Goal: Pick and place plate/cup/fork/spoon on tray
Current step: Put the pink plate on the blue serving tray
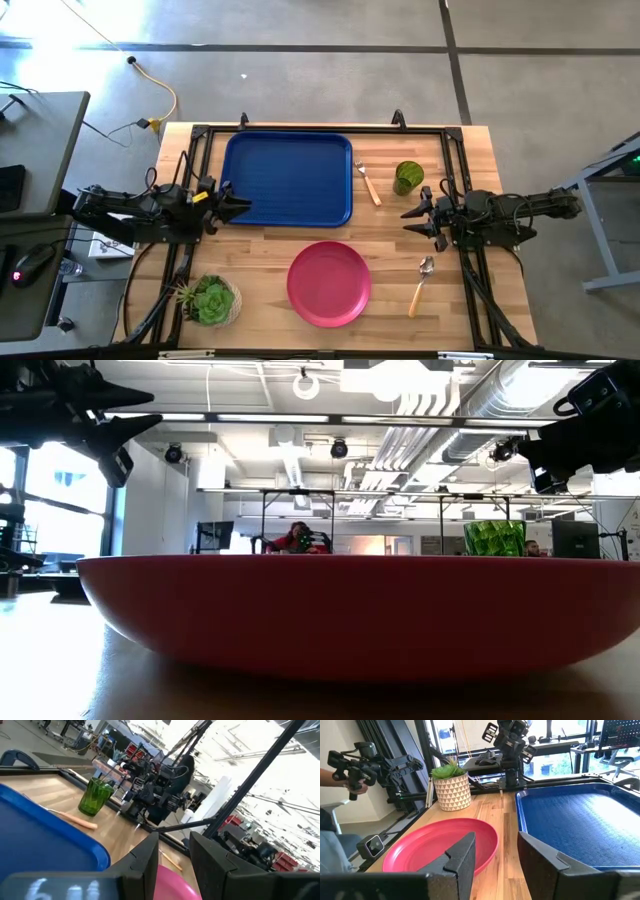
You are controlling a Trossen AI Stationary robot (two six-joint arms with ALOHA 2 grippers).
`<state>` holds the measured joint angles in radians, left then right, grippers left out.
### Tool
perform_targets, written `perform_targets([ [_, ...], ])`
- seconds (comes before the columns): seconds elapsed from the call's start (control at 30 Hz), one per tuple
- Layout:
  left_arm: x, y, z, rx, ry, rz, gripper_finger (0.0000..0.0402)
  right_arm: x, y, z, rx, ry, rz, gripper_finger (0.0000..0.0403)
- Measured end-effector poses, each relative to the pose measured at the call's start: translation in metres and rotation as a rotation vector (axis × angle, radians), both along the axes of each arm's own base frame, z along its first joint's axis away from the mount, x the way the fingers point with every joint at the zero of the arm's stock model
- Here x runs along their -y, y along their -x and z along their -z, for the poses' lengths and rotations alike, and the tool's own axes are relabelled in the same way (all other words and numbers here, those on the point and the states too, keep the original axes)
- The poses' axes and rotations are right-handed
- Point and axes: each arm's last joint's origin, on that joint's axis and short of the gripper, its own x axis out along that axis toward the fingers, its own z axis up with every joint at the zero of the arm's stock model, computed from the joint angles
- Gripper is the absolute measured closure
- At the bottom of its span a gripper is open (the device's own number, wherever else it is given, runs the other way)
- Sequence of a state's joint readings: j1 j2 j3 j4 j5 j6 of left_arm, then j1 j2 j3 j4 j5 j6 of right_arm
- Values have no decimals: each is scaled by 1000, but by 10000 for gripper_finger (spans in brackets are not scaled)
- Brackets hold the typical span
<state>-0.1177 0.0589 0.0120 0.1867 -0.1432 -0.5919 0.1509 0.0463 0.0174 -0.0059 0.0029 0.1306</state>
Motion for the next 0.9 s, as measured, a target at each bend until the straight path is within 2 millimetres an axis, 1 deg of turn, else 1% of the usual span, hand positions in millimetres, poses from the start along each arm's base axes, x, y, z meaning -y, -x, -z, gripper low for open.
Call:
perform_targets([
  [0.1,0,0,-1,8,13,2,298,0,0,0,0,0,0,265],
  [0.2,0,1,-7,77,33,6,288,0,0,0,0,0,0,265],
  [0.3,0,2,-12,122,21,3,269,0,0,0,0,0,0,265],
  [0.4,-1,2,-12,125,-9,-15,245,0,0,0,0,0,0,265],
  [0.53,-2,3,-15,135,1,-54,222,0,0,0,0,0,0,265],
  [0.6,-2,5,-22,155,-17,-70,219,0,0,0,0,0,0,265],
  [0.77,-4,10,-47,175,-143,-151,219,0,0,0,0,0,0,265],
  [0.9,-5,10,-66,87,-222,-188,219,0,0,0,0,0,0,265],
])
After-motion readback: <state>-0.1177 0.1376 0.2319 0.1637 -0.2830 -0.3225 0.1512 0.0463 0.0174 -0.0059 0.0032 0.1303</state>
